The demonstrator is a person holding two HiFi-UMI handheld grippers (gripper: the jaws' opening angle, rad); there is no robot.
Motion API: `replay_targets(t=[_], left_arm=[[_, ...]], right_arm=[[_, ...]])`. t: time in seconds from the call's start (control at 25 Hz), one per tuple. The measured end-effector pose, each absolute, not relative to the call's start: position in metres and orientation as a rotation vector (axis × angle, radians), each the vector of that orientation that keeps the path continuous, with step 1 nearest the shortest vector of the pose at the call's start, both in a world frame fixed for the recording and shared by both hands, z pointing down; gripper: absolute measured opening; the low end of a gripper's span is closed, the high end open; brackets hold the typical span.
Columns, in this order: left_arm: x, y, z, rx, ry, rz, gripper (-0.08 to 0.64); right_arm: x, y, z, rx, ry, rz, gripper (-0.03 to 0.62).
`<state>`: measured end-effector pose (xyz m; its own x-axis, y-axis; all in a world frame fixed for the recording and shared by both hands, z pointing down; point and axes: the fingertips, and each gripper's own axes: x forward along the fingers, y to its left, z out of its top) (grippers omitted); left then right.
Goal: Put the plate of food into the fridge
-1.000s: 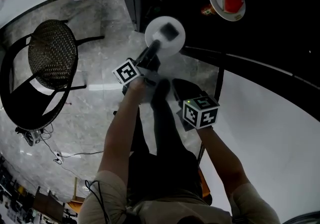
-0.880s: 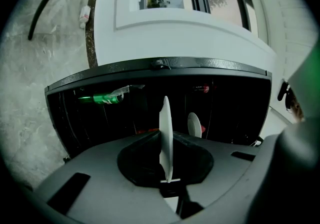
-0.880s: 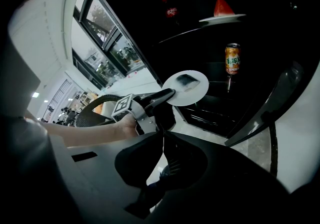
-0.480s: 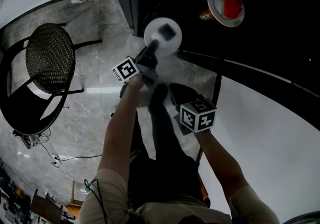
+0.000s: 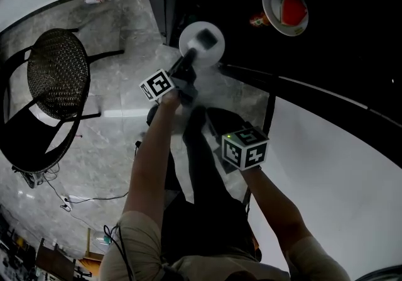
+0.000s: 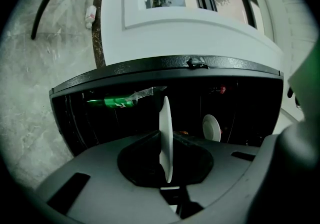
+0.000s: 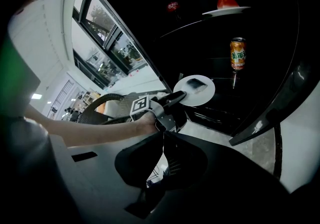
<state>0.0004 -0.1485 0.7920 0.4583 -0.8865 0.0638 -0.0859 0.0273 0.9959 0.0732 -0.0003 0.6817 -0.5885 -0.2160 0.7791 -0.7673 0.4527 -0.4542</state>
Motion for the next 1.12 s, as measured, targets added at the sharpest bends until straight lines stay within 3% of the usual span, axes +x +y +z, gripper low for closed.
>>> replay_targets(t=[1.04,1.12], left_arm=[[0.006,-0.188,0.797,1.39,-0.965,-0.797,0.031],[0.007,-0.19,0.793,1.415,-0.957,-0.794,0.078]], right_arm=[[0.077,-0.001,0.685,0.78,-2.051,1.093,0.023],[0.077,-0.001,0.686,0.775,-2.049,1.091,0.023]])
